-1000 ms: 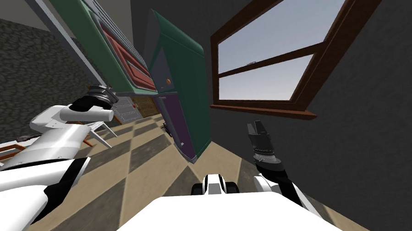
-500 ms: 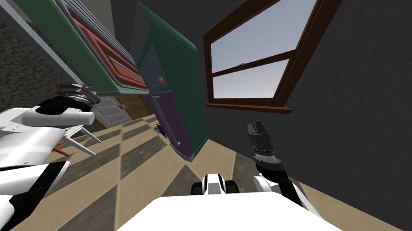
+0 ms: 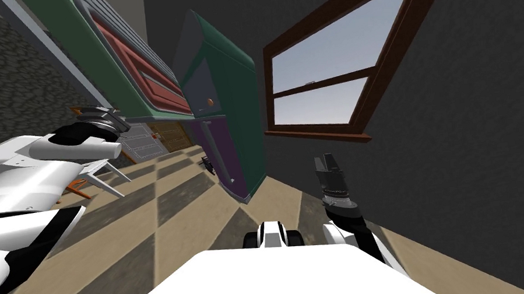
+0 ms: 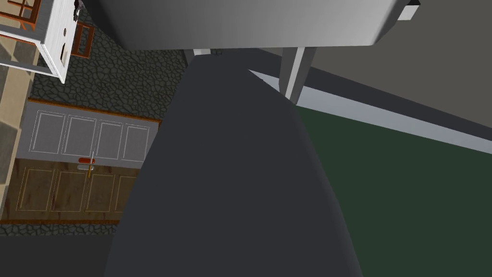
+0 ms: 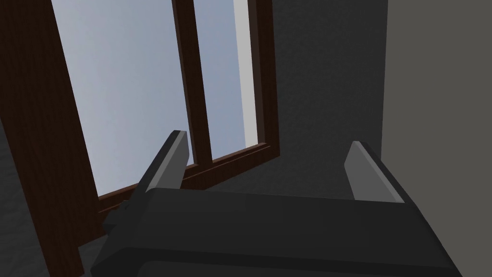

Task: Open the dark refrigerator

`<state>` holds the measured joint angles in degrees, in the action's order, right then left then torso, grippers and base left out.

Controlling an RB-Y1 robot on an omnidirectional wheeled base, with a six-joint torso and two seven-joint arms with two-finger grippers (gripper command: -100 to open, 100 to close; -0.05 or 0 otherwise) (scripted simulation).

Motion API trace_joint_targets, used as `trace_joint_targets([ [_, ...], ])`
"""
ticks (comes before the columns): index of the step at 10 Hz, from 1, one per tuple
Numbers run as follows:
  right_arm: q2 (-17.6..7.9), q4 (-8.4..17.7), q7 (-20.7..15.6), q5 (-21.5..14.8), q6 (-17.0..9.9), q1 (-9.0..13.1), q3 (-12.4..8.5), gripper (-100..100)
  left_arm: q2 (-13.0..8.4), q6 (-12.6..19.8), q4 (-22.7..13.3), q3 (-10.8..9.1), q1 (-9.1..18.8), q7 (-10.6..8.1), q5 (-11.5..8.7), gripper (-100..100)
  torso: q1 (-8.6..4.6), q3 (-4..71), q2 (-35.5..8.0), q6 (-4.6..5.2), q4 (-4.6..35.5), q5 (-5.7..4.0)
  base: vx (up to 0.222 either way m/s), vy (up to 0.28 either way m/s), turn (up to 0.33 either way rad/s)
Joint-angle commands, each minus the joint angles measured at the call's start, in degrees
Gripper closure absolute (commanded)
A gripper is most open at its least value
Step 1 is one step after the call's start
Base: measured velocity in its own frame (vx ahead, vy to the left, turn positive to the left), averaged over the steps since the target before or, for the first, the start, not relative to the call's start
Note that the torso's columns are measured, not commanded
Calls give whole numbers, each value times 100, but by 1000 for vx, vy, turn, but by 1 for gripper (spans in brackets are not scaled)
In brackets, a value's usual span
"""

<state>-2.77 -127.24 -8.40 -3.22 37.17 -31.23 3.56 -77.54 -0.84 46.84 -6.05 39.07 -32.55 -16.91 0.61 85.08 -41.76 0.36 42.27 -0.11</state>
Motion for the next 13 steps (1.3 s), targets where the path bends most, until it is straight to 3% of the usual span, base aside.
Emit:
trace_joint_targets([
  [1,1,0,0,0,0,0,0,0,-56,-10,178,72,4,-146,-94,100,-26,12,22,-11,-5,1,-118,311,-56],
  [6,-1,0,0,0,0,0,-1,0,-97,-19,482,310,-3,-388,-259,100,-31,44,51,33,-2,-26,-157,333,-99],
  [11,1,0,0,0,0,-1,0,0,-152,-31,888,628,-14,-711,-479,100,-80,22,32,7,-1,-21,-149,321,-99],
  [13,0,0,0,0,0,-1,0,0,-136,-34,921,613,-110,-639,-437,100,-76,14,10,13,2,-22,-121,224,-39],
])
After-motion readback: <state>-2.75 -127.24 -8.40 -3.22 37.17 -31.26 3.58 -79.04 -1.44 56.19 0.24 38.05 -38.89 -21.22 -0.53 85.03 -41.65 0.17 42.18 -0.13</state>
